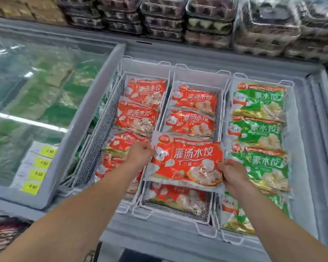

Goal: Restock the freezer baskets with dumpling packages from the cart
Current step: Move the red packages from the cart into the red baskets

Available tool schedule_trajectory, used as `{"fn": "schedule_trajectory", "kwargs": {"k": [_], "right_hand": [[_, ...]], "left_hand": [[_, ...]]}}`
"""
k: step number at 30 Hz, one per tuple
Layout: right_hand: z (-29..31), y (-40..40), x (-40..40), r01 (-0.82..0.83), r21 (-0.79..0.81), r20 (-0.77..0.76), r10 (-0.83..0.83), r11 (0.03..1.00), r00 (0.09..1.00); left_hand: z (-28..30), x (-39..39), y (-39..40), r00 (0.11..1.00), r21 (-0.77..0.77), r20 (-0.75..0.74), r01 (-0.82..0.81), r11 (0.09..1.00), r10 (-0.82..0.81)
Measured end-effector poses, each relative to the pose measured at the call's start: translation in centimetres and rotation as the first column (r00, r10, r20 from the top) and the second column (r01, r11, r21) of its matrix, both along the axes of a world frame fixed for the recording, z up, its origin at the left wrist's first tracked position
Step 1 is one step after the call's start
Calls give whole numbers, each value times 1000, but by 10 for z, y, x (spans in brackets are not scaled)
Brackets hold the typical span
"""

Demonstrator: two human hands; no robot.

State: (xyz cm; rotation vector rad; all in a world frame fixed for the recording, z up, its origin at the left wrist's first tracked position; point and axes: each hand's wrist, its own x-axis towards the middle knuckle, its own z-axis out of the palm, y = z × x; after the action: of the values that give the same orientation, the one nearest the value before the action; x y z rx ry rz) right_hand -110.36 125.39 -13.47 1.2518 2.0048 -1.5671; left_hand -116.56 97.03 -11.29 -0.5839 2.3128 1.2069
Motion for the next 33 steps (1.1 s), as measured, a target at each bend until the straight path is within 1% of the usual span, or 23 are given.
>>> {"fn": "schedule_trajectory", "kwargs": {"k": [3,9,10,11,12,13,14,15,16,17,18,19,20,21,23,26,27,29,33], "right_hand": [[-2,0,-25,14,28,11,-15,999,1000],[-24,-1,-69,74,40,42,-76,996,996],[-29,0,-73,62,52,66,-66,997,996],[-32,-1,-75,12,78,80,-18,997,997],[-36,-2,-75,-88,116,105,76,989,992],[-36,-4,-73,-233,183,133,211,955,968],[-42,-6,-69,-386,240,168,353,891,920],[-48,-10,-65,-529,253,205,490,810,847],[-50,-14,-62,-647,213,258,596,732,760],[-55,-19,-60,-728,150,306,669,669,677],[-62,-22,-57,-774,102,359,702,625,615],[-61,-25,-56,-797,79,375,723,599,580],[-64,-26,-56,-803,66,402,721,593,565],[-67,-28,-55,-800,82,401,715,594,573],[-67,-29,-54,-778,105,385,696,619,606],[-63,-29,-55,-725,105,347,658,681,668],[-60,-30,-55,-718,115,327,656,686,680],[-49,-31,-50,-725,141,312,664,674,679],[-33,-36,-37,-747,190,310,683,637,661]], "left_hand": [[-21,-23,6,1000,-25,-11,21,999,-21],[-58,-72,18,998,9,60,28,1000,-29],[-61,-76,21,995,-11,72,67,998,-66],[-65,-79,24,989,-55,69,136,989,-132],[-73,-81,26,971,-136,53,240,961,-235],[-77,-77,28,924,-229,22,377,897,-383],[-80,-71,29,841,-293,27,523,800,-540],[-85,-64,31,741,-313,54,649,694,-669],[-87,-56,34,647,-299,108,745,596,-755],[-95,-50,36,568,-277,168,811,514,-806],[-100,-45,36,510,-275,217,850,450,-832],[-104,-41,37,487,-289,243,862,417,-839],[-107,-39,36,483,-290,262,865,409,-836],[-108,-41,36,487,-283,270,865,415,-831],[-106,-43,35,495,-281,275,861,424,-824],[-102,-45,34,482,-305,297,866,396,-824],[-101,-45,34,484,-315,301,864,393,-822],[-95,-44,34,488,-326,305,860,392,-818],[-83,-40,29,549,-356,246,818,453,-799]]}}
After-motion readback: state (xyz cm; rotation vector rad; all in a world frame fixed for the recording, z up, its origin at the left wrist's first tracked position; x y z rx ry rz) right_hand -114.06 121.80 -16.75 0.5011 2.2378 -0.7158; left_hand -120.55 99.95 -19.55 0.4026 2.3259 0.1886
